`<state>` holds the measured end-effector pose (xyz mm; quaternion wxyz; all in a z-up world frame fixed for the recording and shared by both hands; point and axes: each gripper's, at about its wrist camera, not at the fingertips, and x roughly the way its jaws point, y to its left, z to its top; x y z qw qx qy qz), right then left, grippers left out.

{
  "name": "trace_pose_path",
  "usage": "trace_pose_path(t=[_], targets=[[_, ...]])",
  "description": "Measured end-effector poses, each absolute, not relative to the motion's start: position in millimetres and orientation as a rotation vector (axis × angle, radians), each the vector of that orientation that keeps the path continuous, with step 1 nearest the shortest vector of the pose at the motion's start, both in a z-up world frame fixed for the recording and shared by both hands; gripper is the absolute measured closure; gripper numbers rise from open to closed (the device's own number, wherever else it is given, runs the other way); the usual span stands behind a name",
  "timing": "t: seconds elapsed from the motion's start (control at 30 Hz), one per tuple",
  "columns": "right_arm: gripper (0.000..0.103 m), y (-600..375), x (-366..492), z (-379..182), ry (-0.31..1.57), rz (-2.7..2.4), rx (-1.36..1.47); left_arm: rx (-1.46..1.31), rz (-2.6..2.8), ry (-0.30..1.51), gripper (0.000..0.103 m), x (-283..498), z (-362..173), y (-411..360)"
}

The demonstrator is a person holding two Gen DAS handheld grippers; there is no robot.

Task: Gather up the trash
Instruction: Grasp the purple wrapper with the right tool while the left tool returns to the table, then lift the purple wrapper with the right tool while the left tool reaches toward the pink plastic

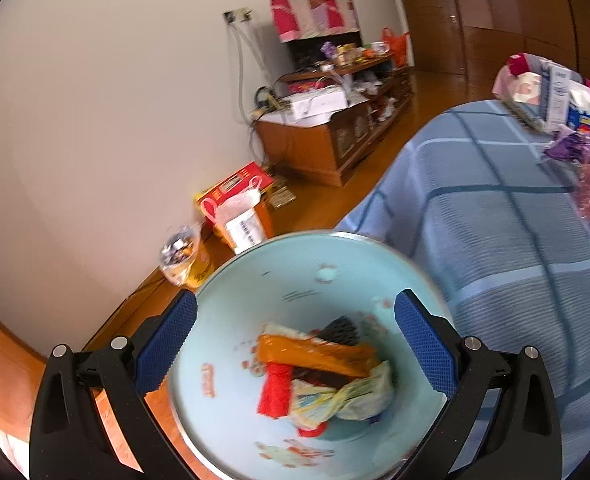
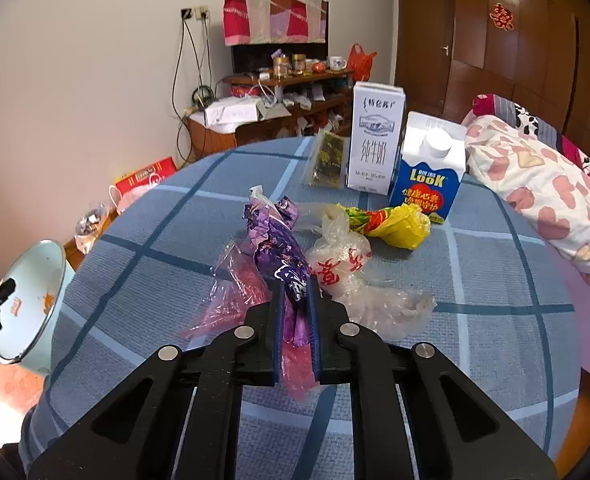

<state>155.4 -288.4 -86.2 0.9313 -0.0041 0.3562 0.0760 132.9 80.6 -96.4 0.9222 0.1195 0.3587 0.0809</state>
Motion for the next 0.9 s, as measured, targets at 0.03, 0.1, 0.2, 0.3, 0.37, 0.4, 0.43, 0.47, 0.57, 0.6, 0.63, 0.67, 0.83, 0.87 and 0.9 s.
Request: trace_pose_path(t=[0.03, 0.1, 0.2, 0.3, 0.37, 0.4, 0.43, 0.47, 0.57, 0.6, 0.63, 0.67, 0.83, 0.87, 0.9], targets=[[0.092, -290.3, 152.2, -83.8, 0.721, 0.157, -0.002, 0.251, 0.154, 0.732, 0.006, 133.0, -94.7, 73.1], [0.092, -293.6, 147.0, -79.7, 0.705, 0.156, 0.007, 0.263, 0.129, 0.724, 0.006, 134.3, -91.9, 58.7], [0.092, -306.8, 133.8, -68.2, 0.662, 0.144, 0.036, 0.271, 0.104, 0.720, 0.006, 138.7, -90.4, 42.4], [0.092, -322.4, 121.4, -58.0, 0.623, 0.128, 0.062, 0.285, 0.067, 0.717, 0.006, 143.6, -89.9, 20.3], [0.092, -334.2, 115.0, -53.8, 0.610, 0.112, 0.077, 0.295, 0.042, 0.713, 0.006, 145.4, -88.8, 4.3], [0.092, -339.4, 112.9, -53.1, 0.607, 0.105, 0.082, 0.301, 0.025, 0.708, 0.006, 146.4, -88.4, -5.2], [0.092, -347.6, 109.7, -52.8, 0.604, 0.092, 0.094, 0.306, 0.014, 0.705, 0.006, 146.7, -88.3, -12.7], [0.092, -353.8, 107.8, -53.8, 0.606, 0.082, 0.102, 0.311, -0.001, 0.703, 0.006, 147.3, -88.4, -22.8], [0.092, -368.6, 104.1, -61.2, 0.627, 0.068, 0.127, 0.329, -0.050, 0.697, 0.006, 148.0, -89.0, -48.6], [0.092, -372.7, 101.5, -64.6, 0.634, 0.065, 0.134, 0.336, -0.064, 0.694, 0.006, 147.6, -89.4, -56.4], [0.092, -375.6, 99.5, -66.7, 0.641, 0.065, 0.140, 0.339, -0.071, 0.693, 0.006, 147.3, -89.2, -61.2], [0.092, -379.3, 95.5, -71.0, 0.655, 0.071, 0.152, 0.340, -0.081, 0.693, 0.006, 146.2, -89.5, -66.1], [0.078, -379.2, 75.0, -95.4, 0.746, 0.131, 0.125, 0.358, -0.087, 0.695, 0.006, 144.8, -92.8, -72.5], [0.070, -377.9, 72.1, -98.5, 0.748, 0.124, 0.110, 0.358, -0.082, 0.700, 0.006, 145.5, -94.6, -71.1], [0.068, -377.8, 70.3, -100.4, 0.748, 0.121, 0.103, 0.356, -0.074, 0.705, 0.006, 145.9, -96.3, -69.3]])
